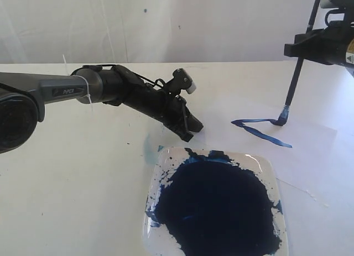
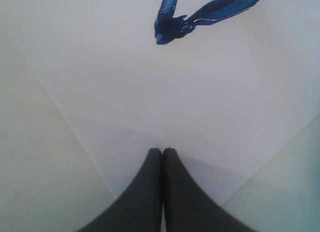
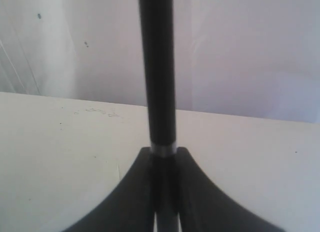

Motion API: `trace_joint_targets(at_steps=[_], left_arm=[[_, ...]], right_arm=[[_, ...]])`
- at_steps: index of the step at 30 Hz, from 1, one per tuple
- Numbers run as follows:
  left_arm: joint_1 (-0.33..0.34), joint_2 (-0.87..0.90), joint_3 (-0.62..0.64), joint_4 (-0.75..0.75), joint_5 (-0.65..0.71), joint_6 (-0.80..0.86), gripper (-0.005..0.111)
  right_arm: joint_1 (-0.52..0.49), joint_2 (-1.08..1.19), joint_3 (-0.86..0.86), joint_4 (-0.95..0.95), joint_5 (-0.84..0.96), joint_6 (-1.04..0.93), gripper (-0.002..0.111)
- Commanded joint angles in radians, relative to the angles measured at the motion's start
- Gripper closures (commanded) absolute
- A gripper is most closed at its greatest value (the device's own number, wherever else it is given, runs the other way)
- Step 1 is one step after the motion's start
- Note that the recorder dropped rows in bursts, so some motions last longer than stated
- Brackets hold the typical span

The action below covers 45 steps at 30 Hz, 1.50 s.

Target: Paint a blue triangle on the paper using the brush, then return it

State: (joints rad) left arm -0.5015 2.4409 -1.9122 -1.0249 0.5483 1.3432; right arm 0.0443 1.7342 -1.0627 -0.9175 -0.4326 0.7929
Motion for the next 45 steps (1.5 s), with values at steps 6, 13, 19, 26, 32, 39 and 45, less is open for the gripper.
trace_joint_targets(at_steps=[6, 13, 19, 26, 32, 39, 45], left_arm=[[-0.003, -0.004, -0.003, -0.006, 0.029, 0.007, 0.107], [-0.003, -0.004, -0.003, -0.006, 0.029, 0.007, 0.107], [-0.003, -0.004, -0.003, -0.006, 0.029, 0.007, 0.107], [-0.003, -0.004, -0.003, -0.006, 0.029, 0.007, 0.107], [-0.003, -0.004, -0.003, -0.006, 0.029, 0.007, 0.107], [-0.003, -0.004, -0.003, -0.006, 0.032, 0.007, 0.107], [-0.003, -0.004, -0.003, -0.006, 0.034, 0.007, 0.107]], right_arm=[[-0.005, -0.036, 0.006, -0.139, 0.041, 0.15, 0.108], [-0.005, -0.05, 0.006, -0.302, 0.046, 0.321, 0.108], [-0.005, -0.089, 0.006, -0.394, 0.061, 0.402, 0.108], [-0.005, -0.108, 0.006, -0.539, 0.08, 0.545, 0.108], [-0.005, -0.108, 0.006, -0.666, 0.063, 0.686, 0.108], [-0.005, -0.122, 0.006, -0.819, 0.022, 0.808, 0.108], [-0.005, -0.164, 0.006, -0.827, 0.024, 0.861, 0.108]])
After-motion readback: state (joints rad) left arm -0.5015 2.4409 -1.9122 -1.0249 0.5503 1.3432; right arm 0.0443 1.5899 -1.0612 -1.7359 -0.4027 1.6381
